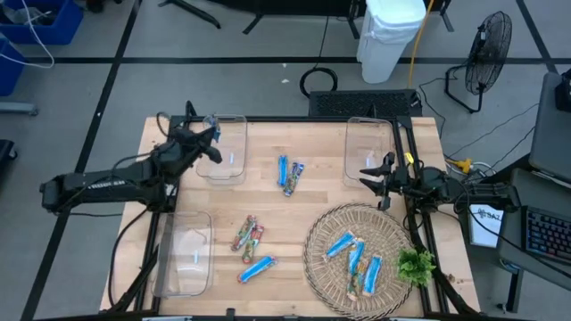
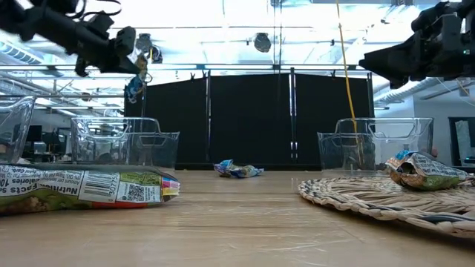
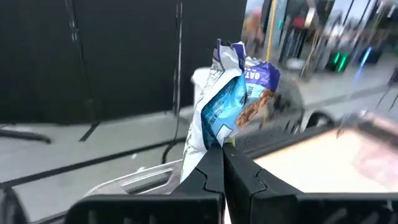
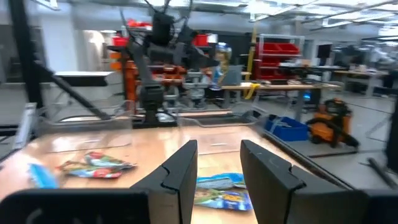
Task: Pick and place Granola Bars by type
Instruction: Put the blue granola bar into the top left transparent bin
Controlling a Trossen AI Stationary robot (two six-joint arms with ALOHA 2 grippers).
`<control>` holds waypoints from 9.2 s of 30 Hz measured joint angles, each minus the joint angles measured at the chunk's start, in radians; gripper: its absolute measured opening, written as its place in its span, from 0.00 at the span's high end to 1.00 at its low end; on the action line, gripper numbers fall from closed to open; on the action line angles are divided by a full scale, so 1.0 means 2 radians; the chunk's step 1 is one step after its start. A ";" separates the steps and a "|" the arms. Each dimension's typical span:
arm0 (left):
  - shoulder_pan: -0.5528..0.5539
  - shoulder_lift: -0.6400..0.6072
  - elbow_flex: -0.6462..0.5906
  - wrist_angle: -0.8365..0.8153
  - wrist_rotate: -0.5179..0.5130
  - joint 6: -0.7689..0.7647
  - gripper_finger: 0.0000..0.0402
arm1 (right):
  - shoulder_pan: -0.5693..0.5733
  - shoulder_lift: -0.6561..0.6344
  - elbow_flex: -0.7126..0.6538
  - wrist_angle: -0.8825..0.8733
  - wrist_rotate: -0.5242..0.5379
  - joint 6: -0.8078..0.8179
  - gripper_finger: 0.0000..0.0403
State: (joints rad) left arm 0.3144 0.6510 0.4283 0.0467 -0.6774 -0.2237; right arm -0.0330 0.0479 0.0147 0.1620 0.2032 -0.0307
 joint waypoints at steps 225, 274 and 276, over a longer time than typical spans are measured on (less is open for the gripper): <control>0.017 0.042 0.024 -0.259 0.155 -0.170 0.99 | 0.000 0.004 0.000 -0.004 0.016 0.021 0.72; 0.026 0.241 0.141 -0.413 0.103 -0.257 0.93 | 0.000 0.004 0.000 -0.005 0.016 0.019 0.72; 0.026 0.241 0.141 -0.413 0.103 -0.256 0.92 | 0.000 0.004 0.000 -0.005 0.016 0.019 0.72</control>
State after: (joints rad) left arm 0.3664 1.1324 0.7113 -0.7796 -0.4717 -0.7357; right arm -0.0334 0.0565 0.0146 0.1524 0.2356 0.0067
